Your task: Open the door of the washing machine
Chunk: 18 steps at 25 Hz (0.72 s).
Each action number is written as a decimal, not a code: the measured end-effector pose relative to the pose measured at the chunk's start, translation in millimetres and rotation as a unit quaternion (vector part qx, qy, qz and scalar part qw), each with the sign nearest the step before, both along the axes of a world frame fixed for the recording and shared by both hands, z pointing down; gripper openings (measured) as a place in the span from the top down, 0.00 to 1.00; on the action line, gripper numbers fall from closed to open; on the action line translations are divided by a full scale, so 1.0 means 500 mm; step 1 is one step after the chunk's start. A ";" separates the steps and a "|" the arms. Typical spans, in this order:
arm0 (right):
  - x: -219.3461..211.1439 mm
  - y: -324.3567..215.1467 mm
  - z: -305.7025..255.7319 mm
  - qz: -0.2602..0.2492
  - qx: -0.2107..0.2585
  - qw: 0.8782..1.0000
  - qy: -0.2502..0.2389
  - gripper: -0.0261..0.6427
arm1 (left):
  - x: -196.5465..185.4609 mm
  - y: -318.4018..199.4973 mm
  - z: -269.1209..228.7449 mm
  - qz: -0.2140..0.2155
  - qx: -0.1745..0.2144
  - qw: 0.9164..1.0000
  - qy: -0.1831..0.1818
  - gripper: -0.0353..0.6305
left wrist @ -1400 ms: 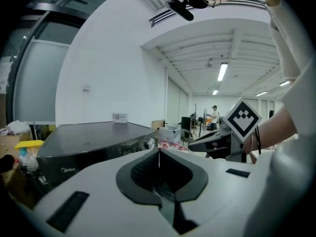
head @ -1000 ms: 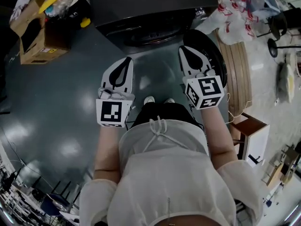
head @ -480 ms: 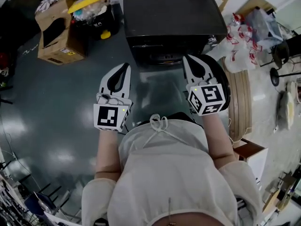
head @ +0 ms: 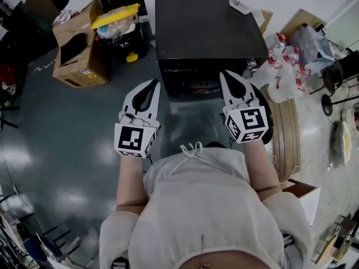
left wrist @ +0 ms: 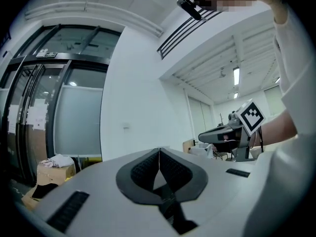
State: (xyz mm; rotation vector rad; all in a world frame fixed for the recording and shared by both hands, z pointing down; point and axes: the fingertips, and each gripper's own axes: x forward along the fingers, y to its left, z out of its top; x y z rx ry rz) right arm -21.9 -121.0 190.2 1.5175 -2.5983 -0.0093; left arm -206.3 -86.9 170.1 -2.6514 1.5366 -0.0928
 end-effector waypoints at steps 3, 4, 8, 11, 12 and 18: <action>-0.005 0.002 -0.005 -0.004 0.004 1.000 0.000 0.95 | 0.000 -0.001 -0.004 0.001 -0.002 1.000 -0.002 0.91; -0.006 0.002 -0.006 -0.004 0.005 1.000 0.001 0.95 | -0.001 -0.003 -0.006 0.000 -0.002 1.000 -0.002 0.91; -0.008 -0.003 -0.002 0.004 0.004 1.000 0.009 0.95 | -0.007 -0.008 -0.006 -0.002 -0.003 1.000 -0.005 0.91; -0.007 -0.003 0.003 0.006 -0.003 1.000 0.006 0.95 | -0.013 -0.008 0.001 -0.008 -0.007 1.000 -0.010 0.91; -0.009 -0.002 0.003 0.005 -0.004 1.000 0.006 0.96 | -0.017 -0.009 0.004 -0.011 -0.010 1.000 -0.010 0.91; -0.013 -0.003 0.011 0.009 -0.013 1.000 0.008 0.96 | -0.034 -0.011 0.012 -0.025 -0.021 0.999 -0.006 0.91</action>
